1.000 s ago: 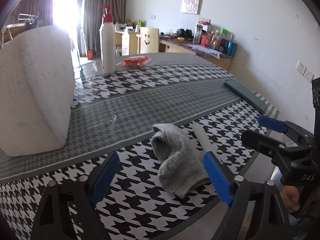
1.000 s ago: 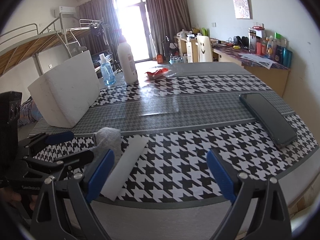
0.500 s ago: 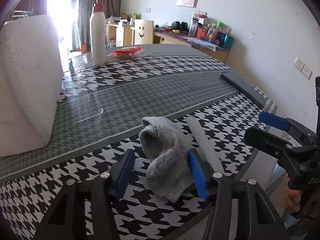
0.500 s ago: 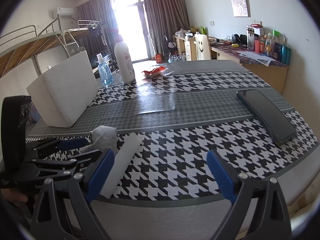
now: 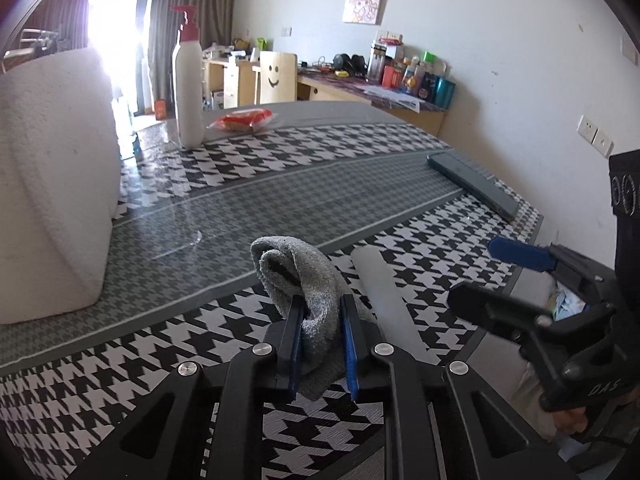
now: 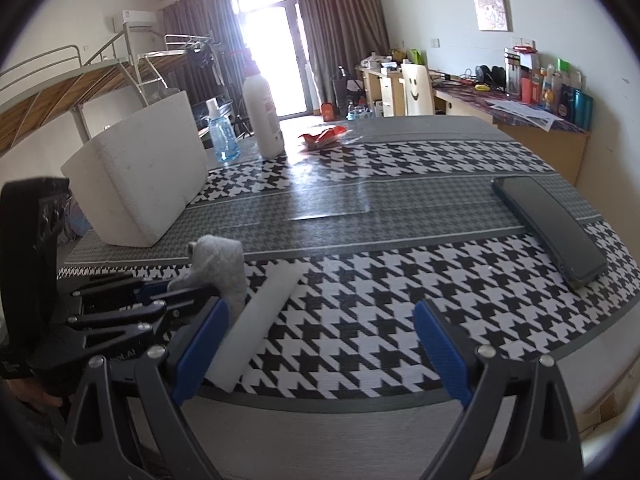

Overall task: Organize soft objects
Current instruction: 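Close the right tool on the white foam strip while the left tool holds the sock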

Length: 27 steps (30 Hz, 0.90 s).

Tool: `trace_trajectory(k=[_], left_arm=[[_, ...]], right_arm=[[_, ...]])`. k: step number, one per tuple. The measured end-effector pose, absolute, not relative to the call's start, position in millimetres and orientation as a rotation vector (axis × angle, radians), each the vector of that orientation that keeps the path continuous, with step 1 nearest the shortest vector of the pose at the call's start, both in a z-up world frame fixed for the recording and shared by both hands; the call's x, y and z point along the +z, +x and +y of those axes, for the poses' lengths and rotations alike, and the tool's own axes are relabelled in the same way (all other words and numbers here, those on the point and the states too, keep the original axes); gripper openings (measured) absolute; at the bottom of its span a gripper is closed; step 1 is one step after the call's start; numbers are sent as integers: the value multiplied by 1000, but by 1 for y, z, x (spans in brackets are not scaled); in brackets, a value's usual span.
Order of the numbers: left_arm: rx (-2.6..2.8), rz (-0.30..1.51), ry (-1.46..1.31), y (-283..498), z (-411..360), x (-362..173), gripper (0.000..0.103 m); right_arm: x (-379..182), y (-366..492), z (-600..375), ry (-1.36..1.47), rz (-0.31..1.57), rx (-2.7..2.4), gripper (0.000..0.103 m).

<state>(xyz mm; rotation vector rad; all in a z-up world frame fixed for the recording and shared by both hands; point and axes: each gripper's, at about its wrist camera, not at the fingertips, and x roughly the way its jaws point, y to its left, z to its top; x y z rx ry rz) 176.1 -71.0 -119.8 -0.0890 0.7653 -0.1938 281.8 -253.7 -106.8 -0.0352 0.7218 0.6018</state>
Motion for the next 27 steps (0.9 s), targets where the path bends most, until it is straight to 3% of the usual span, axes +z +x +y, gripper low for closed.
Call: trace_trajectory(k=[15, 20, 22, 27], left_arm=[[-153, 724, -72, 161, -57, -111, 18], [-146, 716, -76, 157, -54, -109, 18], [-143, 715, -79, 156, -52, -109, 18], [-142, 710, -85, 154, -49, -107, 18]], right_arm=[[-113, 279, -230, -54, 765, 647, 95], [-116, 279, -222, -62, 788, 657, 83], [-118, 279, -220, -65, 799, 662, 73], [-119, 277, -215, -75, 811, 677, 68]])
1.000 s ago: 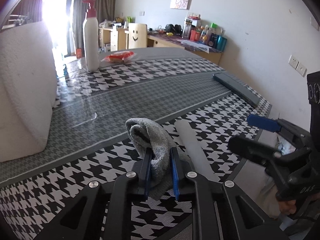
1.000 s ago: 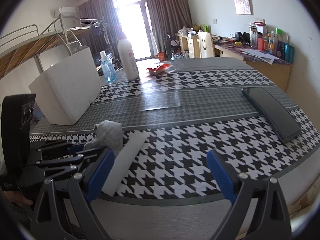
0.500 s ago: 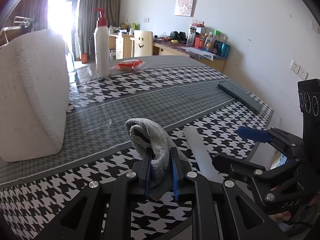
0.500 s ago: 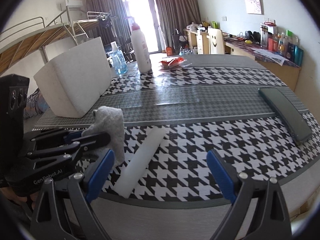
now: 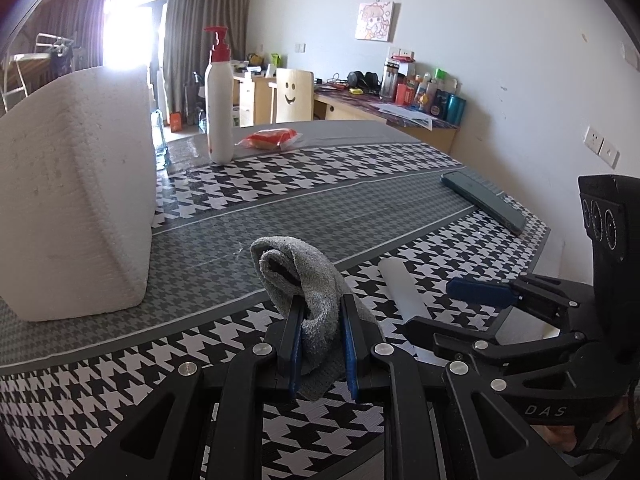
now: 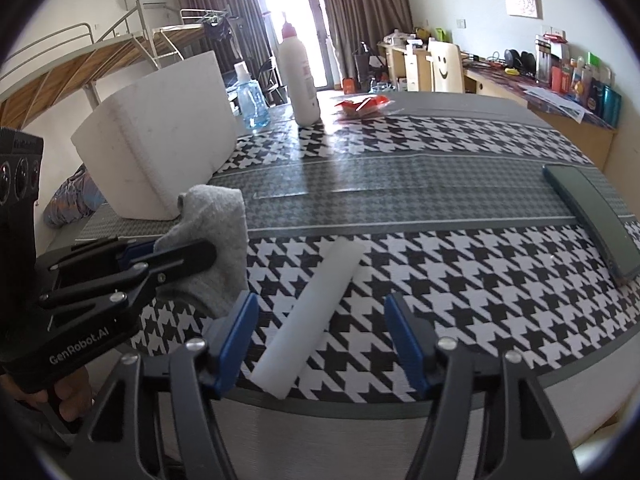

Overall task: Organize soft objects
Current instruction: 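Close the right tool on the white foam strip while the left tool holds the sock, then lift the sock with the left tool while the right tool lifts the strip toward the foam box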

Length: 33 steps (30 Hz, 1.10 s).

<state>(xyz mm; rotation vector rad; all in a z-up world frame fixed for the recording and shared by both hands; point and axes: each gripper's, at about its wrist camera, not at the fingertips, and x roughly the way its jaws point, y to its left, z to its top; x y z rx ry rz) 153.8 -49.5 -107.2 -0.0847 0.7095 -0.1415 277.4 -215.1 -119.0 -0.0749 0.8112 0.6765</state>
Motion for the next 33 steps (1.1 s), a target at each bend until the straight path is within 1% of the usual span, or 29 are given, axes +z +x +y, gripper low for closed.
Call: trace_trajectory(k=[2, 4, 6, 8, 9, 17, 19, 21, 22, 29, 31, 32, 33], left_arm=[[-146, 706, -82, 153, -50, -106, 18], [-150, 702, -81, 153, -51, -106, 18], [-149, 698, -81, 152, -50, -106, 18], [-149, 694, -82, 149, -49, -105, 18], [-147, 691, -81, 148, -48, -105, 18], [-158, 678, -82, 144, -44, -103, 18], [-159, 675, -84, 143, -43, -103, 18], [-158, 670, -87, 141, -41, -102, 18], [-159, 668, -88, 140, -41, -101, 18], [-157, 658, -91, 134, -39, -98, 18], [-149, 653, -91, 133, -37, -97, 18], [-146, 651, -91, 131, -37, -97, 18], [-140, 649, -90, 131, -36, -96, 18]], right_arm=[[-120, 276, -213, -78, 816, 680, 64], [-121, 274, -210, -84, 824, 685, 58], [-122, 273, -208, -87, 831, 688, 57], [-122, 272, -204, -90, 839, 686, 52], [-123, 272, -202, -93, 846, 684, 47], [-126, 269, -195, -118, 872, 626, 38], [-125, 269, -193, -128, 874, 598, 32], [-125, 270, -193, -121, 886, 588, 31], [-125, 269, -192, -124, 889, 579, 28], [-124, 266, -184, -166, 915, 527, 25], [-124, 267, -185, -140, 919, 529, 18], [-123, 266, -186, -130, 916, 533, 16], [-122, 266, -187, -127, 909, 537, 11]])
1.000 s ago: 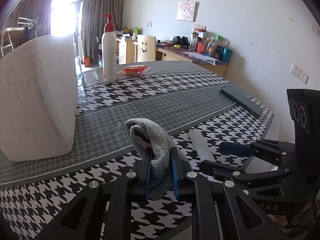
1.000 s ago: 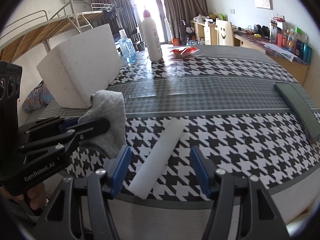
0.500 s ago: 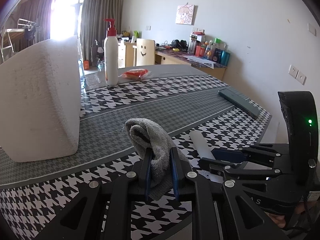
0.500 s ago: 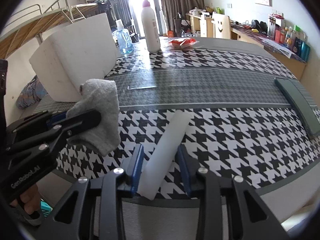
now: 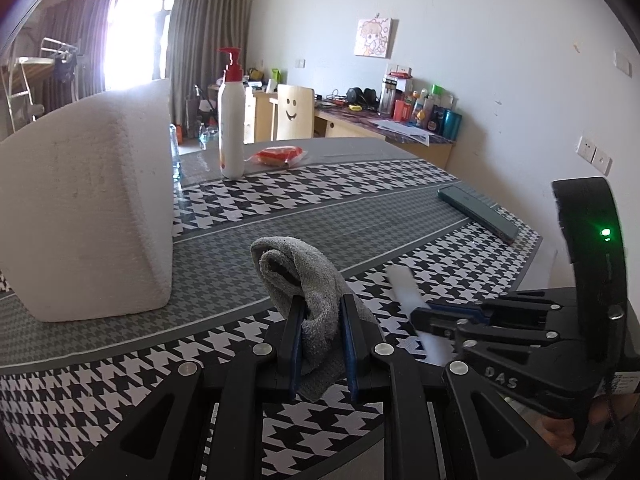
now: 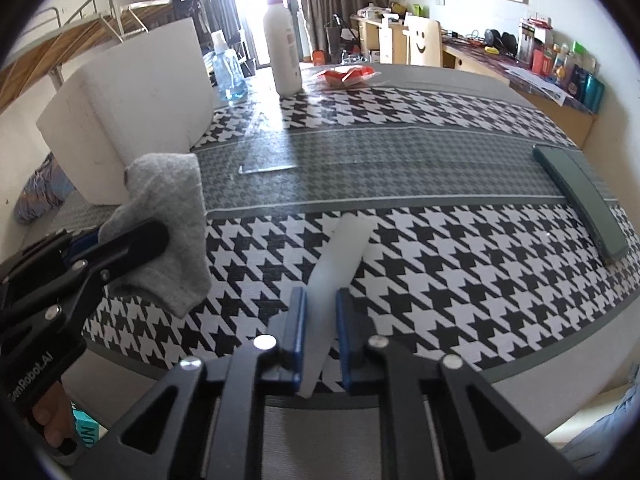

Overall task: Organize soft objects
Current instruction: 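Lift the sock with the left tool while the right tool lifts the strip toward the foam box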

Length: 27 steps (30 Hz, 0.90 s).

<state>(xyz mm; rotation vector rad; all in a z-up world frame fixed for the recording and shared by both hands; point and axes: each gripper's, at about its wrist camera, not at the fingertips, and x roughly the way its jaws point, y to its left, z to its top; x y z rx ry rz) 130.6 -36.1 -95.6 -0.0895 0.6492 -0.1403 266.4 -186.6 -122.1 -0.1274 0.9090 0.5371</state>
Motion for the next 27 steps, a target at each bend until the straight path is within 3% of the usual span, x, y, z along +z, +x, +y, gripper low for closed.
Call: trace_trajectory(k=[27], left_arm=[[-107, 547, -48, 123, -34, -57, 18]], right_arm=[[-72, 263, -197, -85, 728, 590, 9]])
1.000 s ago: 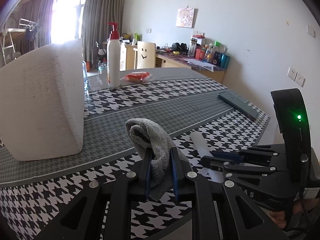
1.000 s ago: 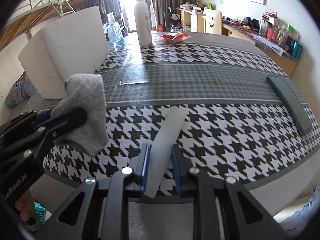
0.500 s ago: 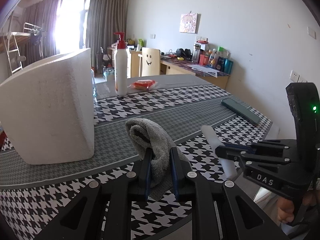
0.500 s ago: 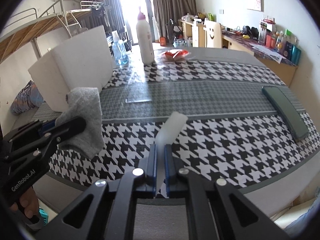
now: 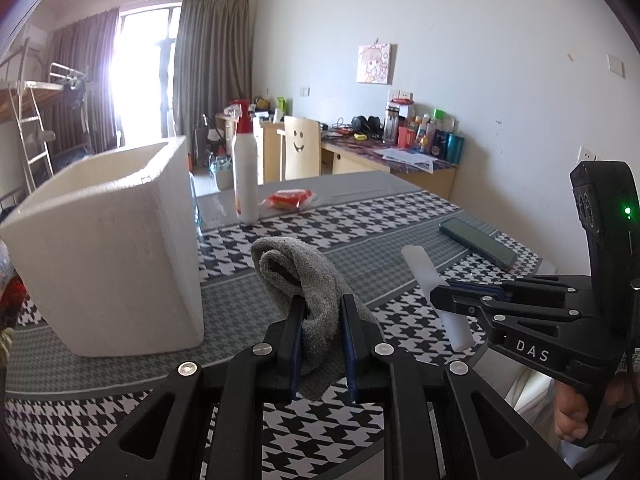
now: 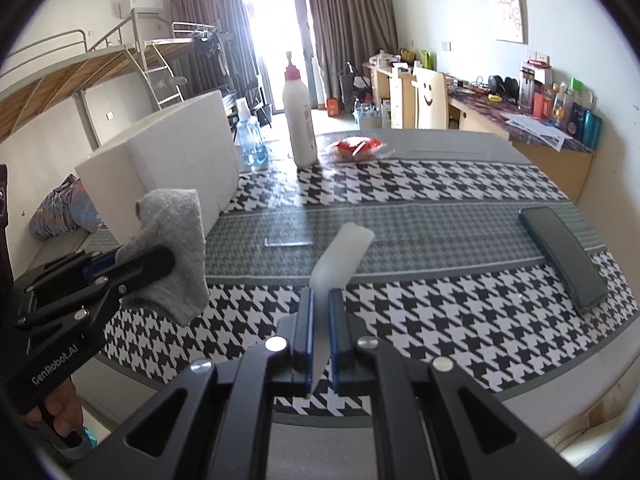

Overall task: Organize soft objects
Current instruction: 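Lift the sock with the left tool while the right tool lifts the strip toward the foam box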

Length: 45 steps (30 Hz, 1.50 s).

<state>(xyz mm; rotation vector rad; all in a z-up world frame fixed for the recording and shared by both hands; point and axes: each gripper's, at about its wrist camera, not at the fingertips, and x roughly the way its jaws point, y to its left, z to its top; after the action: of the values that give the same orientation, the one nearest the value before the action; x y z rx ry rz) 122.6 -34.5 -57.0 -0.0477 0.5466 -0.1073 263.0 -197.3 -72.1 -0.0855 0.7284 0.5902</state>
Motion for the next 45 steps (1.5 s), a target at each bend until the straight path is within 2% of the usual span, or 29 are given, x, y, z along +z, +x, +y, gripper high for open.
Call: trace_trajectory(k=[45], left_arm=[[-50, 398, -25, 125, -17, 3, 18]], right_arm=[[-18, 273, -179, -77, 547, 700, 9]])
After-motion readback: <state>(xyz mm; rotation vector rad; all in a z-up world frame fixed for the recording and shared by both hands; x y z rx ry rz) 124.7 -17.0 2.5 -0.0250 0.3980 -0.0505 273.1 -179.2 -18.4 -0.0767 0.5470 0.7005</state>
